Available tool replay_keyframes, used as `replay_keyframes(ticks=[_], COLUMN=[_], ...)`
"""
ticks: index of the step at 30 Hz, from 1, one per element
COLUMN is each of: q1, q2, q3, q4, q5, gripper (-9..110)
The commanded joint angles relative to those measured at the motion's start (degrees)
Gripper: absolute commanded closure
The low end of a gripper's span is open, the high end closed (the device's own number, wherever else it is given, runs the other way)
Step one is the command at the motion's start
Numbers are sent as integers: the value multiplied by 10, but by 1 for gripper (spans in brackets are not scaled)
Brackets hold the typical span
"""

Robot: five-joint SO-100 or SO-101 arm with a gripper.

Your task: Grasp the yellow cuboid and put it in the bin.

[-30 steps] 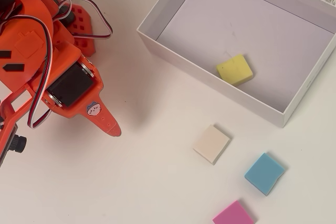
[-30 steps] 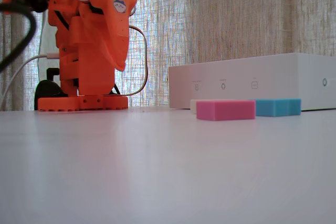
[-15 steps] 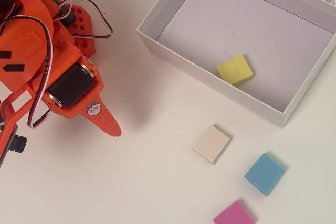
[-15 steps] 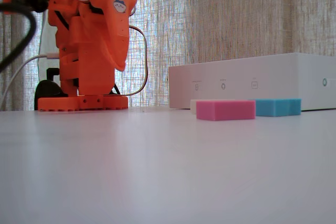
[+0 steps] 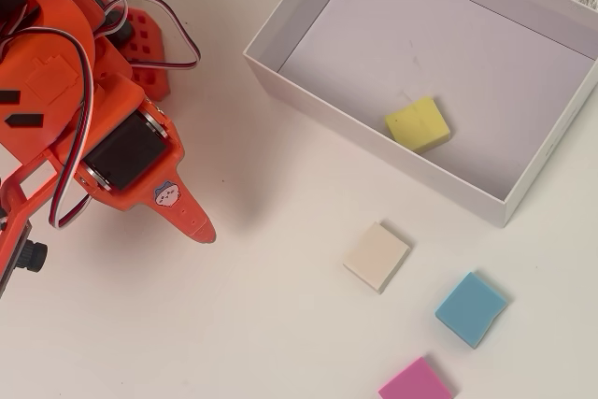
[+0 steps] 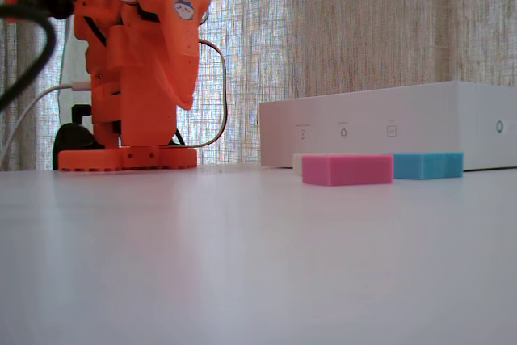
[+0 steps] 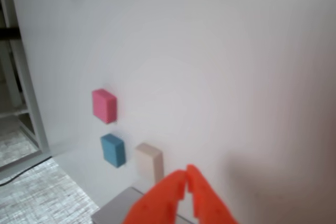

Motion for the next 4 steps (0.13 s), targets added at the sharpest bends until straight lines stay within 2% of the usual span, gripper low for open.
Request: replay_keyframes(ticks=[1,4], q1=[-1,-1], q2=[-3,-3], q3=[-2,-2], q4=[0,0], q5=[-6,-6], gripper=[110,110])
